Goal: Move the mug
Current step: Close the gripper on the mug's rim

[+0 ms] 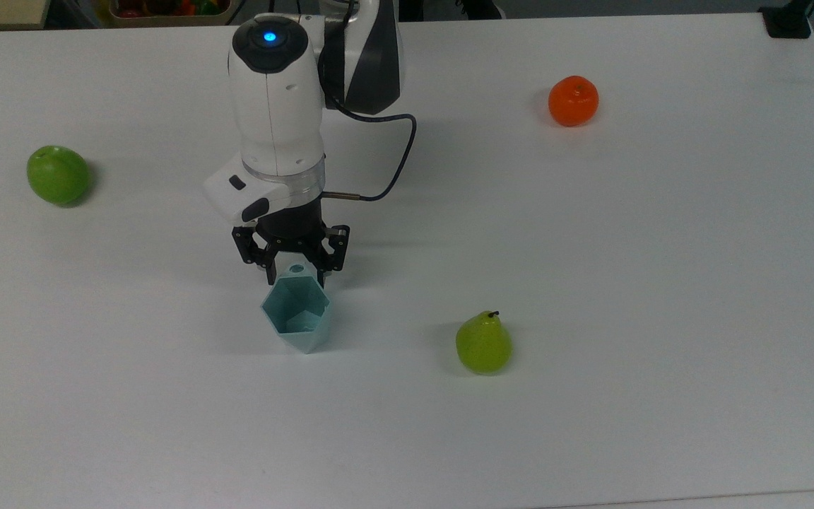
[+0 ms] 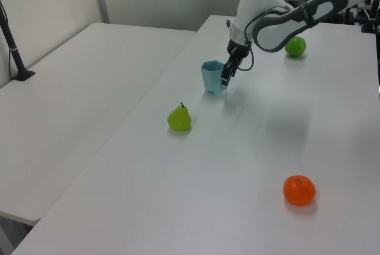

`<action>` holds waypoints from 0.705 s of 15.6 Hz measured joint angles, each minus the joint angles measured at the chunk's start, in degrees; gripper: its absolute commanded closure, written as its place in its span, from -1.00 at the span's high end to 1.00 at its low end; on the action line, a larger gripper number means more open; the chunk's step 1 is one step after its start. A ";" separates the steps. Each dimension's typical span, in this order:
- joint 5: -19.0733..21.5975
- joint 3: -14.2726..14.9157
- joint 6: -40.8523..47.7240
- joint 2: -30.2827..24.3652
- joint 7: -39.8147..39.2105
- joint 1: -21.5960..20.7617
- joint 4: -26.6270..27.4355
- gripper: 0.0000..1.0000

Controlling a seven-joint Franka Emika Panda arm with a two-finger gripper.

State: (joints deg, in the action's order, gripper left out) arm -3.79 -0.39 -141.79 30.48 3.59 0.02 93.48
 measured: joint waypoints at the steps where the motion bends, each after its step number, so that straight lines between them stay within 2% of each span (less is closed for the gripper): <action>1: 0.00 0.00 -0.30 0.33 0.01 -0.05 -0.03 0.32; 4: -0.57 0.00 -0.62 0.96 0.04 -0.08 -0.15 -0.02; 5: -1.08 0.00 -0.96 1.13 0.09 -0.08 -0.17 -0.22; 6: -1.37 0.00 -1.68 1.32 0.13 -0.08 -0.17 -0.51; 8: -1.48 0.00 -3.04 1.68 0.14 -0.09 -0.18 -0.92; 9: -1.51 0.00 -3.26 1.79 0.15 -0.09 -0.19 -1.00; 11: -2.19 0.00 -3.63 1.81 0.16 -0.11 -0.34 -1.00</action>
State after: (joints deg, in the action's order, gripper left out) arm -5.97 -0.39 -145.42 32.29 3.76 -0.09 93.14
